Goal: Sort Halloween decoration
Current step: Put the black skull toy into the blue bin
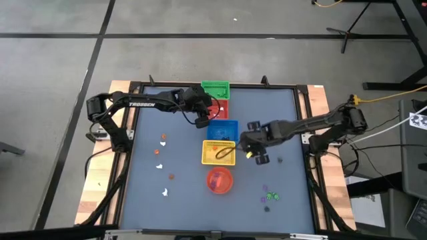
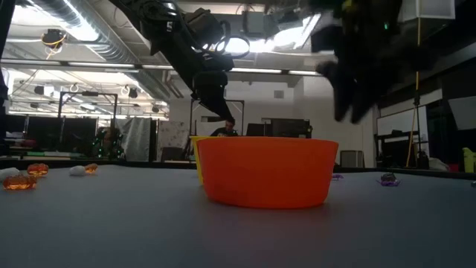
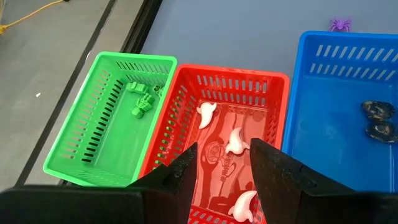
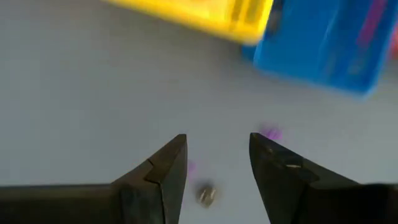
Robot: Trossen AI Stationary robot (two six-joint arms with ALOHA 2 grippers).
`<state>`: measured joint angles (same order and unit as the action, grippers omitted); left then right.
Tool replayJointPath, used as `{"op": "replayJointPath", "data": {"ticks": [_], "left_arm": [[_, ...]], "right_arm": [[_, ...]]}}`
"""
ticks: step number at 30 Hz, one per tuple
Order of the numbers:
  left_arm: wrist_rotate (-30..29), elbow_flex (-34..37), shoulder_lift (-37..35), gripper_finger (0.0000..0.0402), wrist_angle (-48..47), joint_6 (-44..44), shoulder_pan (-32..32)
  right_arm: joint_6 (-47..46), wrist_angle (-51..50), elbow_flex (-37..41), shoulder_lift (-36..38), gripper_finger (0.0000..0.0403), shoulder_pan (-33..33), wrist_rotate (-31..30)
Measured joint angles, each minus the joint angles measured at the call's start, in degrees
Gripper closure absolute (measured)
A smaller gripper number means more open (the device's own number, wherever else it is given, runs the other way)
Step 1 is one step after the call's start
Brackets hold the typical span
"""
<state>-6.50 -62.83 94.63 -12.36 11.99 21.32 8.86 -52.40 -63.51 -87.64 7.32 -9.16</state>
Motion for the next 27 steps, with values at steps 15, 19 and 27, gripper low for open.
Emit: {"op": "replayJointPath", "data": {"ticks": [15, 19, 27], "left_arm": [[-0.01, 0.0, 0.0, 0.027, 0.0, -1.35, 0.01], [-0.01, 0.0, 0.0, 0.027, 0.0, -1.34, 0.0], [0.0, 0.0, 0.0, 0.027, 0.01, -1.35, 0.0]], "right_arm": [[0.37, 2.07, 13.55, 0.0, 0.0232, -15.03, 8.58], [0.43, 2.37, 14.96, 0.0, 0.0232, -15.69, 10.51], [0.43, 7.69, 18.84, 0.0, 0.0233, -15.61, 10.24]]}}
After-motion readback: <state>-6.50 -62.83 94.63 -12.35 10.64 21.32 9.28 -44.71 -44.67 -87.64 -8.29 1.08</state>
